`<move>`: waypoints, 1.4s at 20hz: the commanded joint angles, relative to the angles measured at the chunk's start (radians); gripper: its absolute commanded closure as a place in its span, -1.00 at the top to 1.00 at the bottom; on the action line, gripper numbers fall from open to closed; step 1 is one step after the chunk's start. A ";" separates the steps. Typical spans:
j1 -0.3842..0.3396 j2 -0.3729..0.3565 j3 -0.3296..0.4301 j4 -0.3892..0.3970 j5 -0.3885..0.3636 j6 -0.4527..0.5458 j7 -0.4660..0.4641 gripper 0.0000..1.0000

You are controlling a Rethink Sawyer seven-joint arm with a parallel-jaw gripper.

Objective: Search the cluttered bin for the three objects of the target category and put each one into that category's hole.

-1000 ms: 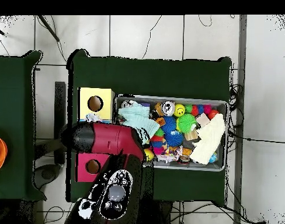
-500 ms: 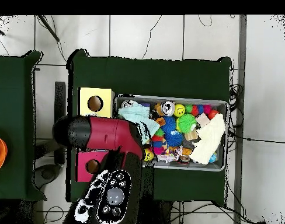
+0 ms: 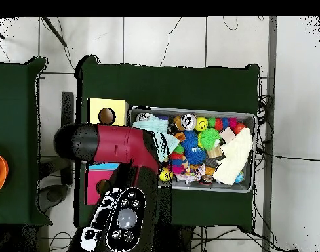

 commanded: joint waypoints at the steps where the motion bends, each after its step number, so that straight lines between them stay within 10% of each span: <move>1: -0.013 0.075 0.058 -0.070 -0.044 0.052 0.080 1.00; 28: 0.093 0.255 -0.058 -0.252 0.003 0.076 0.217 1.00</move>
